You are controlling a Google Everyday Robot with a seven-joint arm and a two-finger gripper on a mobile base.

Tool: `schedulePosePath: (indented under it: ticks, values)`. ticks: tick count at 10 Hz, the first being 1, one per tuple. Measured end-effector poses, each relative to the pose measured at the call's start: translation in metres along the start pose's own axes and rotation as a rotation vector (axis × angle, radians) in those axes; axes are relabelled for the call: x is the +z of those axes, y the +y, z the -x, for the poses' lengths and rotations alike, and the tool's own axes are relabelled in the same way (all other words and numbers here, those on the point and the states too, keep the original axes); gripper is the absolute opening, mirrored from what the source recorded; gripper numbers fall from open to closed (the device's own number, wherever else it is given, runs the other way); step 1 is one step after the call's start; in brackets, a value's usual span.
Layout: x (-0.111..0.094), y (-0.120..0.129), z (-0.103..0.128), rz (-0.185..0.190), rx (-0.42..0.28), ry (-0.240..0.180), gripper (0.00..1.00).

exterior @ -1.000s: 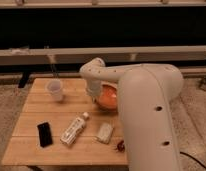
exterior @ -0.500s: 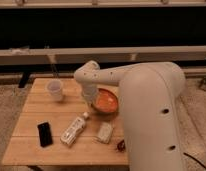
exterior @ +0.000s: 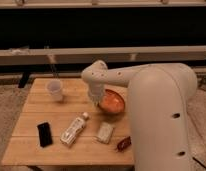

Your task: Drag the ceramic bowl in a circle

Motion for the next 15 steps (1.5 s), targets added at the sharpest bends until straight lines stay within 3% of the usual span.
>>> schedulePosePath:
  ticks: [11,15]
  values:
    - [-0.005,0.006,-0.006,-0.036,-0.074,0.002,0.0]
    - [-0.009,0.026,-0.014,-0.043,-0.114,0.004,0.0]
